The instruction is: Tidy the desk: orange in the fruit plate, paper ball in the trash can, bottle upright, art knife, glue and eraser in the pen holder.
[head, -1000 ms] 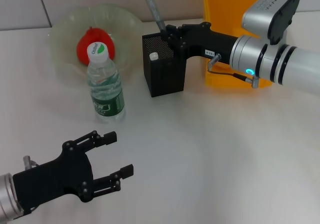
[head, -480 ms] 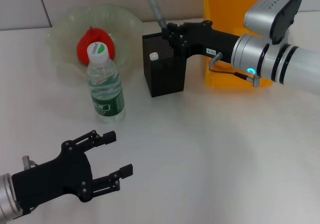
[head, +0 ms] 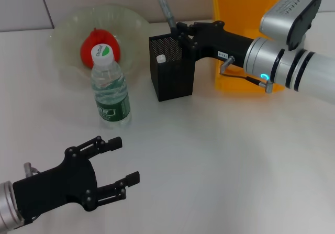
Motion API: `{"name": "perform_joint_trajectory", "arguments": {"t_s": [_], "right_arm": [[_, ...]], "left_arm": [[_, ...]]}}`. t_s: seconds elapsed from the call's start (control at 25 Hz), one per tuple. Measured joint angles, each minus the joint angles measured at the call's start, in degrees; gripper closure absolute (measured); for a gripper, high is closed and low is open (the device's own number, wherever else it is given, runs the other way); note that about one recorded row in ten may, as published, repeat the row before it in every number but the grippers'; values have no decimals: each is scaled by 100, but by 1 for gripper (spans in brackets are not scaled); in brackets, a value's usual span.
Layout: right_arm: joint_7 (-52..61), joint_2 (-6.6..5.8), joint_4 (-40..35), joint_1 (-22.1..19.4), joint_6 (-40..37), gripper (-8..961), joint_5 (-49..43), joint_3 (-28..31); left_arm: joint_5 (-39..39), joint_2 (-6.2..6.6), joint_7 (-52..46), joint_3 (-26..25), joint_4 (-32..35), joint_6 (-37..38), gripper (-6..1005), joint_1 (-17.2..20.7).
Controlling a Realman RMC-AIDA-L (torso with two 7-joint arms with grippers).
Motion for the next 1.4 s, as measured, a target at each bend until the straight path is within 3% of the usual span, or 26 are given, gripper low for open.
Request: {"name": "perform_joint_trajectory", "arguments": {"t_s": [0.64, 0.92, 1.4], "right_arm": [[-428, 0, 146, -85, -322, 816, 359, 37], [-1208, 0, 371, -410, -1200, 817, 1451, 21], [-1243, 0, 374, -447, -1249, 817, 1504, 16]], "left_arm": [[2, 8, 0, -3, 0, 20, 196, 23], [9, 8, 0, -3, 0, 19, 196, 6], [13, 16, -13, -3, 7, 18, 196, -29]]}}
